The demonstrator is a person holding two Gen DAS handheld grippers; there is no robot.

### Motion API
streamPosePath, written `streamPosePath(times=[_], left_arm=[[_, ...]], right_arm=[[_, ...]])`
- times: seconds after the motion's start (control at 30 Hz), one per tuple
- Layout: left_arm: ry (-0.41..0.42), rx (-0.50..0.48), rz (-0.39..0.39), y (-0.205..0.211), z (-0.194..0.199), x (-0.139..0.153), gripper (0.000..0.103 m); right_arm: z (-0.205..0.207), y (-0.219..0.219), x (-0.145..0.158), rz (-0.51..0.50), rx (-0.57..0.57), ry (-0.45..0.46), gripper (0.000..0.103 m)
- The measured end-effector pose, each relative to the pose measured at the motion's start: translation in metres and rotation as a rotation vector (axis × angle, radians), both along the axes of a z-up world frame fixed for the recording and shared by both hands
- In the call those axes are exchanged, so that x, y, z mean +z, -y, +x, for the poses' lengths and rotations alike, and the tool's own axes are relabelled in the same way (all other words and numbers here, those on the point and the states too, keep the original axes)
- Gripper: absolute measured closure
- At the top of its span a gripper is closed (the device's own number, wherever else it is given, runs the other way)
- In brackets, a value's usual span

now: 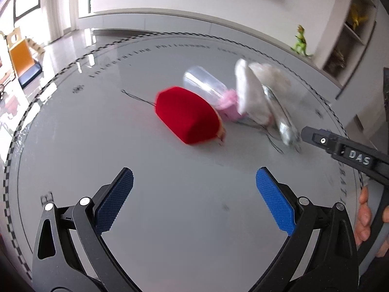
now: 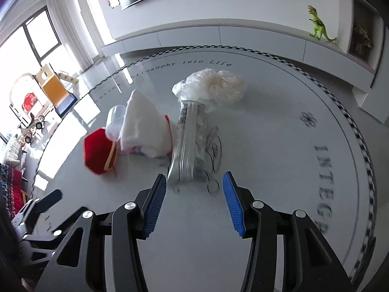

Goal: Collect trash
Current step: 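Grasp the silver snack packet with the right tool, then grasp the red felt cup with the left tool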

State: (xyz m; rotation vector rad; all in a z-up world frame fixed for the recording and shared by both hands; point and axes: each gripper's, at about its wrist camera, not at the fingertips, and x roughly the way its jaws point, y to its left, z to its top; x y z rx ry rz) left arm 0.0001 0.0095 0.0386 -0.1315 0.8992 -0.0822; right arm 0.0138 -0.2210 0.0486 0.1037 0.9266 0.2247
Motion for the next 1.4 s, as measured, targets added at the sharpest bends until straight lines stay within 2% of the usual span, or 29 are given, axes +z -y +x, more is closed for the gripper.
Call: streamPosePath(times=[0.33, 0.43, 0.6, 0.83, 0.97, 1.03, 1.13, 1.17, 1.2, 1.27, 1.4], left_arm=[[0.01, 0.04, 0.018, -0.011, 0.034, 0.001, 0.005], [0.012, 0.074, 0.026, -0.014, 0.045, 0.001, 0.005], [0.011, 0.138, 0.031, -0.018, 0.062, 0.0, 0.005], [-0.054, 0.148, 0.018, -0.009, 0.084, -0.016, 0.005], [-0.079, 0.167, 0.034, -0.005, 0.094, -0.027, 0.005], [-0.066, 0.174, 0.081, -0.002, 0.098, -0.028, 0.005], [-0.059, 0.173, 0.109, 0.0, 0.102, -0.03, 0.006], [-0.056, 0.17, 0.112, 0.0, 0.102, -0.029, 0.012], [-0.04, 0.159, 0.12, 0.001, 0.099, -0.026, 0.028], [-0.04, 0.141, 0.116, 0.005, 0.096, -0.024, 0.041], [-0.055, 0.102, 0.091, 0.005, 0.082, -0.021, 0.052]], right_arm=[[0.036, -0.014, -0.02, -0.017, -0.012, -0.037, 0.053], [0.039, -0.018, -0.026, -0.029, 0.014, -0.039, 0.07], [0.03, -0.019, -0.026, -0.086, 0.035, -0.013, 0.071], [0.031, -0.006, -0.027, -0.03, 0.031, -0.034, 0.07], [0.029, -0.005, -0.026, -0.022, 0.033, -0.031, 0.07], [0.028, -0.004, -0.026, -0.018, 0.036, -0.03, 0.07], [0.027, -0.002, -0.026, -0.012, 0.034, -0.031, 0.07], [0.027, -0.001, -0.026, -0.011, 0.034, -0.031, 0.07], [0.026, 0.0, -0.025, -0.011, 0.034, -0.032, 0.07], [0.023, 0.001, -0.025, -0.009, 0.032, -0.034, 0.07], [0.015, 0.005, -0.024, -0.007, 0.027, -0.037, 0.07]])
